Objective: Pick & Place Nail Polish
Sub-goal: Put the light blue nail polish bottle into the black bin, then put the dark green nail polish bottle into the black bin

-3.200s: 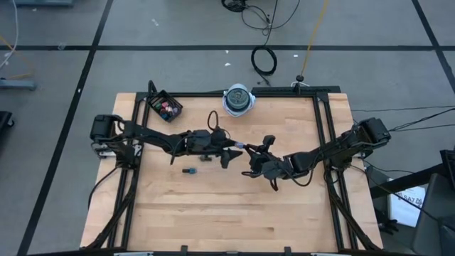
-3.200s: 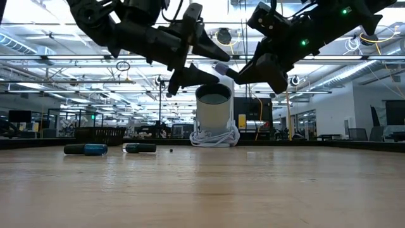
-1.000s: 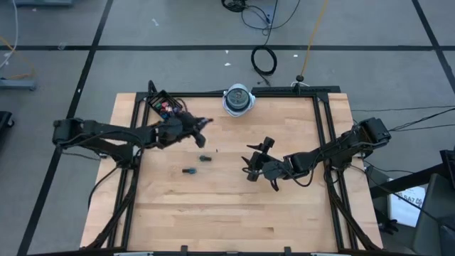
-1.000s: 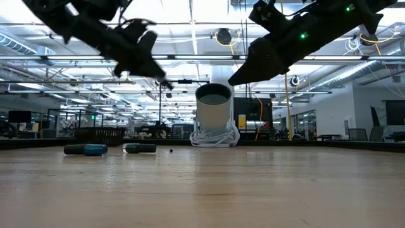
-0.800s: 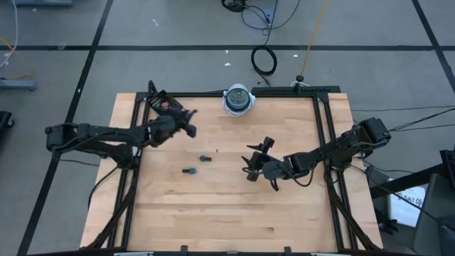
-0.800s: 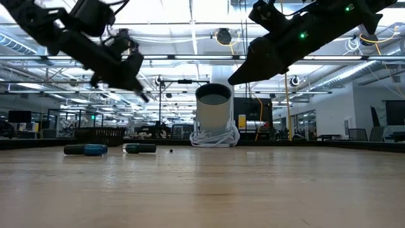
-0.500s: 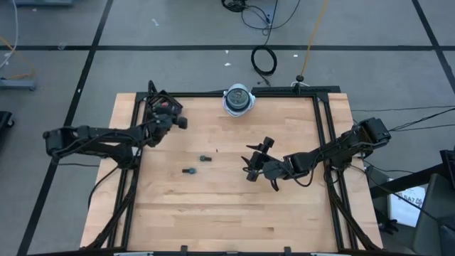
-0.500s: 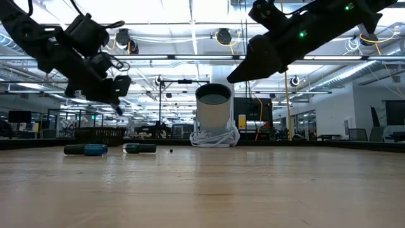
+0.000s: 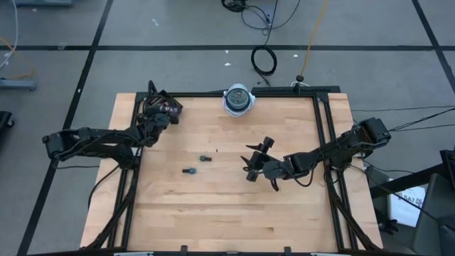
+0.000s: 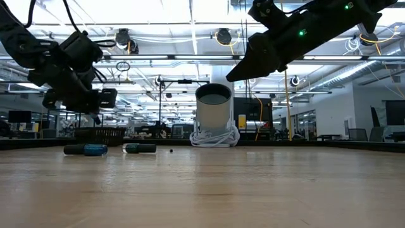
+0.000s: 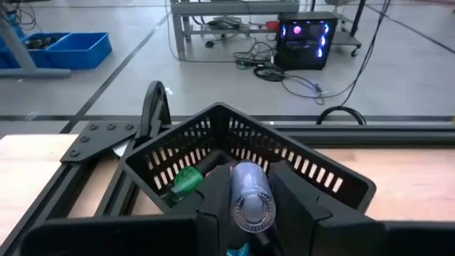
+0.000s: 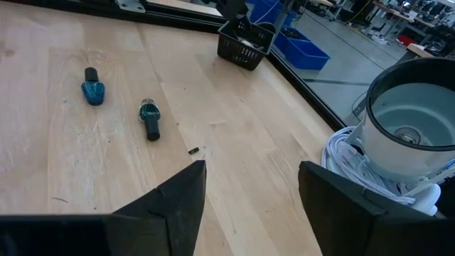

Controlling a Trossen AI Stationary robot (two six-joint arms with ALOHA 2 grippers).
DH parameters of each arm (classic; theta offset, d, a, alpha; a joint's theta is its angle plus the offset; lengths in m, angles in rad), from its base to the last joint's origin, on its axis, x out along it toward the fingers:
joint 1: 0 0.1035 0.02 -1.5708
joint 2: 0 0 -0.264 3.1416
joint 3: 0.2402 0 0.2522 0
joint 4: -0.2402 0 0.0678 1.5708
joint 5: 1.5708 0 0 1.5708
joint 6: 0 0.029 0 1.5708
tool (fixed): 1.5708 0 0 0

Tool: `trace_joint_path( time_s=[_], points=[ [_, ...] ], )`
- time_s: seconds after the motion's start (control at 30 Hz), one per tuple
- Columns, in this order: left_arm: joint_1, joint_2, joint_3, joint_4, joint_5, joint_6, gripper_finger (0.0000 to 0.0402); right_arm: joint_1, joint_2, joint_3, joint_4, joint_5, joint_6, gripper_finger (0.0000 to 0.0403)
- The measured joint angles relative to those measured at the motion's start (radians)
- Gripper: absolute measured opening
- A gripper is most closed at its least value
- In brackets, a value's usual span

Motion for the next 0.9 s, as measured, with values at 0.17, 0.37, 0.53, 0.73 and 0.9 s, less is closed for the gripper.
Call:
trace_joint_path(
  time_s=[0.17, 0.37, 0.53, 0.73, 0.9],
  points=[
    [0.011, 0.000, 0.000, 0.002, 0.000, -0.010, 0.0083, 0.000, 0.000, 0.000, 0.000, 0.000, 0.000, 0.0210],
    [0.011, 0.000, 0.000, 0.002, 0.000, 0.025, 0.0086, 0.000, 0.000, 0.000, 0.000, 0.000, 0.001, 0.0210],
    [0.011, 0.000, 0.000, 0.002, 0.000, 0.013, 0.0120, 0.000, 0.000, 0.000, 0.000, 0.000, 0.007, 0.0210],
    [0.012, 0.000, 0.000, 0.001, 0.000, -0.025, 0.0194, 0.000, 0.000, 0.000, 0.000, 0.000, 0.007, 0.0210],
    [0.012, 0.000, 0.000, 0.001, 0.000, -0.007, 0.0238, 0.000, 0.000, 0.000, 0.002, -0.001, 0.007, 0.0210]
  ],
)
